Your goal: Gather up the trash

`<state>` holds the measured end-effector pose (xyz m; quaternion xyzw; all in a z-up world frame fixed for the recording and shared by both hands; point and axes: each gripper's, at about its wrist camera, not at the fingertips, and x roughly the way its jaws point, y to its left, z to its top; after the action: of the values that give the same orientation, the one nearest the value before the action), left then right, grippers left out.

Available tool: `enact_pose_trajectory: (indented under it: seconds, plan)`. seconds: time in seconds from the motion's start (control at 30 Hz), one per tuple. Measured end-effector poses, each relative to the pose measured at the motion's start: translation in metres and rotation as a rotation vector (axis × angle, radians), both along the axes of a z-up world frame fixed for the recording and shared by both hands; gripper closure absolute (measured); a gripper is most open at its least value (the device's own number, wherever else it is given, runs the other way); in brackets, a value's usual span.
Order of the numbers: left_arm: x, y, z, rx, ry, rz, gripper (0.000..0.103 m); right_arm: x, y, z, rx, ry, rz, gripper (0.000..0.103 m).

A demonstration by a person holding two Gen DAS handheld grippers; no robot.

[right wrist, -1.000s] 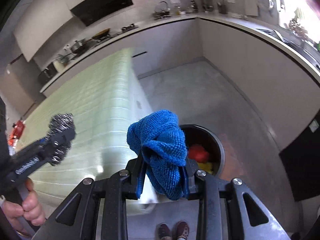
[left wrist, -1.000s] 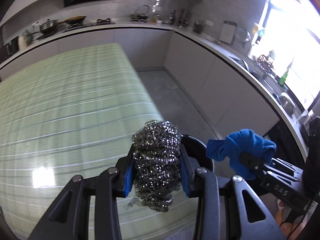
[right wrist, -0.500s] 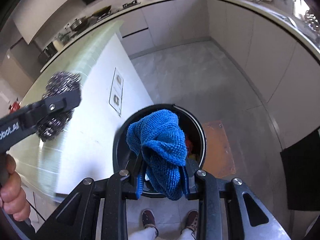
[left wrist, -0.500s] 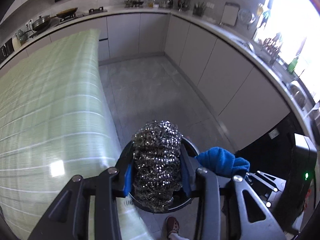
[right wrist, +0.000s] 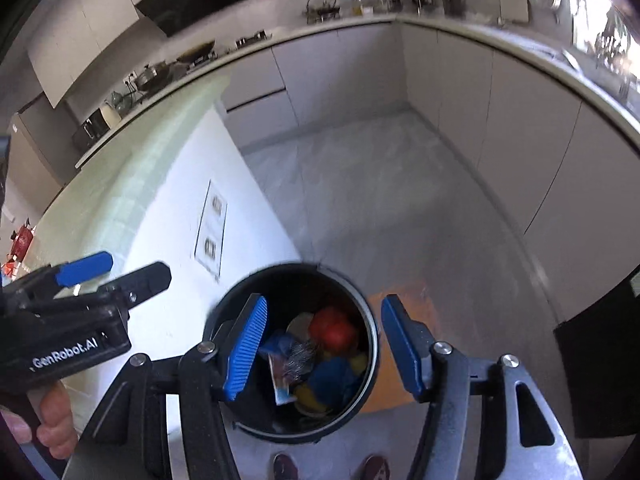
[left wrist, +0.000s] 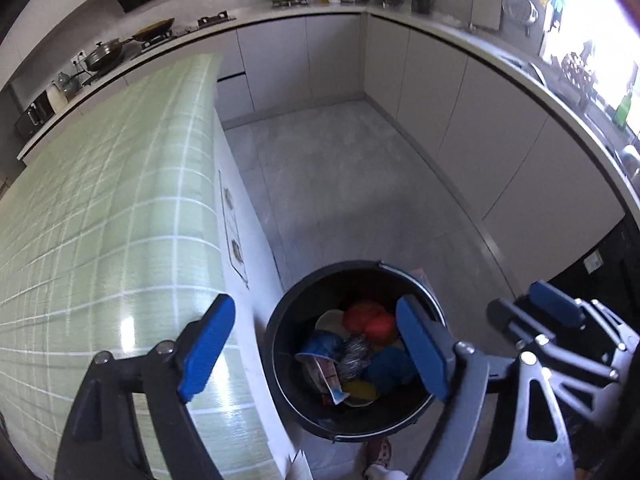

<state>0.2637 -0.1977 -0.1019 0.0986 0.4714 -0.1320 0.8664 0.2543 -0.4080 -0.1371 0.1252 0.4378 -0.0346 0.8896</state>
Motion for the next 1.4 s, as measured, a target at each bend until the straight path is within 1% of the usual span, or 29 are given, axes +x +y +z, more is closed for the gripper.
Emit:
enact_pose_trajectory:
  seconds: [0.1, 0.2, 0.23, 0.37, 0.43, 0.47, 0.6, 0.67, 0.77, 0.87, 1.0, 1.1, 1.17, 1.2, 1.3, 1.4]
  plan:
    - [-0.003, 0.002, 0.014, -0.022, -0.007, 0.026, 0.019, -0.001, -0.001, 0.015, -0.031, 0.000, 0.001, 0.040]
    - [-0.010, 0.009, 0.030, -0.032, -0.018, 0.064, 0.019, -0.001, 0.001, 0.026, -0.026, 0.018, 0.029, 0.035]
    - [-0.009, 0.009, 0.035, -0.037, -0.021, 0.075, 0.019, 0.001, 0.002, 0.028, -0.025, 0.033, 0.040, 0.034]
    - [-0.029, 0.018, 0.056, -0.049, -0.036, 0.127, 0.019, 0.001, 0.013, 0.030, -0.020, 0.107, 0.118, 0.033]
    - [-0.043, 0.027, 0.066, -0.055, -0.049, 0.158, 0.019, -0.004, 0.018, 0.032, 0.004, 0.124, 0.151, 0.033]
    - [-0.049, 0.034, 0.071, -0.060, -0.055, 0.174, 0.019, -0.009, 0.022, 0.037, 0.015, 0.119, 0.164, 0.033]
    - [-0.078, 0.066, 0.091, -0.086, -0.090, 0.231, 0.019, -0.028, 0.044, 0.061, 0.002, 0.064, 0.205, 0.033]
    - [-0.092, 0.084, 0.099, -0.095, -0.104, 0.246, 0.019, -0.043, 0.060, 0.077, 0.012, 0.026, 0.215, 0.033]
    - [-0.124, 0.119, 0.111, -0.105, -0.154, 0.264, 0.019, -0.070, 0.090, 0.099, 0.006, -0.032, 0.232, 0.031]
    - [-0.151, 0.150, 0.113, -0.109, -0.192, 0.263, 0.014, -0.113, 0.132, 0.121, -0.073, -0.109, 0.219, 0.027]
    - [-0.187, 0.182, 0.114, -0.096, -0.223, 0.257, 0.014, -0.170, 0.178, 0.134, -0.149, -0.162, 0.186, 0.022]
    - [-0.212, 0.197, 0.117, -0.099, -0.244, 0.242, 0.014, -0.213, 0.209, 0.146, -0.213, -0.210, 0.170, 0.022]
    - [-0.226, 0.202, 0.119, -0.093, -0.253, 0.229, 0.014, -0.238, 0.220, 0.159, -0.238, -0.245, 0.145, 0.021]
    - [-0.231, 0.202, 0.120, -0.096, -0.250, 0.226, 0.014, -0.247, 0.223, 0.164, -0.243, -0.254, 0.138, 0.018]
    - [-0.249, 0.206, 0.126, -0.133, -0.252, 0.235, 0.014, -0.274, 0.225, 0.181, -0.255, -0.274, 0.116, 0.014]
    - [-0.266, 0.206, 0.133, -0.154, -0.279, 0.260, 0.014, -0.291, 0.219, 0.191, -0.250, -0.284, 0.096, 0.013]
